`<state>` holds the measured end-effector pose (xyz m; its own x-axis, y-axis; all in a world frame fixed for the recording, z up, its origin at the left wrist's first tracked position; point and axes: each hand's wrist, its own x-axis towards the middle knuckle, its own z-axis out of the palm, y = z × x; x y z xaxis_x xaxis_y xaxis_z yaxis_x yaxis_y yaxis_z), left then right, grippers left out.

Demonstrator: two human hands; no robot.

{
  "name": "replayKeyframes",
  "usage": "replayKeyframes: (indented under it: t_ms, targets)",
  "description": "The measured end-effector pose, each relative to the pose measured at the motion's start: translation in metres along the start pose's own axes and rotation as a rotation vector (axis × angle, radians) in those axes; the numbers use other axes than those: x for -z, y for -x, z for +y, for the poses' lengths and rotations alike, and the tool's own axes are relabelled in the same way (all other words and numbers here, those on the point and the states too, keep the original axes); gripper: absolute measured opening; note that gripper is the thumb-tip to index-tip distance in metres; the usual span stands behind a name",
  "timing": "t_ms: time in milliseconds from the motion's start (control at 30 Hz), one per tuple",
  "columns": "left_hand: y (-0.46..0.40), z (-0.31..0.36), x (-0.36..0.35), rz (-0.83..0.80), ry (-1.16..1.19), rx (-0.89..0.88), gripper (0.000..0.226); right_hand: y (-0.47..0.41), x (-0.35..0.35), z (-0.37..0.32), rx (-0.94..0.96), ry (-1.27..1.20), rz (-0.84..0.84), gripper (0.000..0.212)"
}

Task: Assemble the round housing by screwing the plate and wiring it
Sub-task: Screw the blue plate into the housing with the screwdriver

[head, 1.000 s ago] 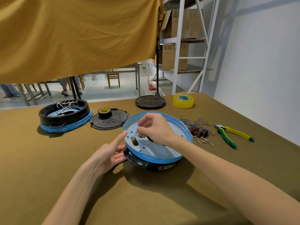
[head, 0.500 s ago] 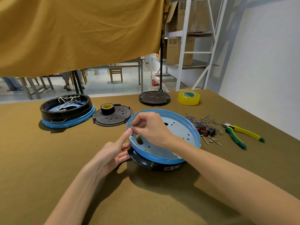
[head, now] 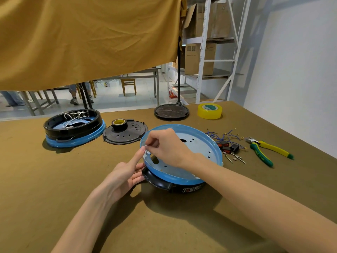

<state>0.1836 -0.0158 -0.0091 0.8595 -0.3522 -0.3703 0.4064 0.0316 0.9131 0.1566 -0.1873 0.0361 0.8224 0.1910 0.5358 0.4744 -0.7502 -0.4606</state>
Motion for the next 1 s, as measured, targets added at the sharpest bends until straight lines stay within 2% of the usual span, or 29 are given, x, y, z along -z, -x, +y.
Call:
replayKeyframes:
  t_ms: [167, 333, 567, 700, 833, 1000]
  targets:
    - [-0.001, -0.002, 0.001, 0.014, 0.011, -0.008, 0.078, 0.005, -0.002, -0.001, 0.013, 0.048, -0.067, 0.011]
    - [-0.002, -0.004, 0.002, 0.025, 0.011, -0.002, 0.085, 0.005, 0.004, 0.003, -0.073, -0.054, -0.139, 0.021]
    - [0.007, 0.006, -0.001, -0.021, 0.192, 0.112, 0.078, 0.004, 0.01, 0.006, -0.055, 0.047, -0.198, 0.027]
    - [0.005, 0.008, -0.002, -0.016, 0.181, 0.142, 0.076, 0.005, 0.014, 0.013, -0.061, 0.028, -0.252, 0.034]
    - [0.003, 0.004, 0.002, -0.034, 0.123, 0.121, 0.07, 0.006, 0.011, 0.014, -0.076, -0.041, -0.256, 0.03]
    - [0.009, -0.005, -0.001, -0.021, 0.146, 0.059, 0.073, -0.007, 0.013, 0.015, -0.187, -0.113, -0.243, 0.013]
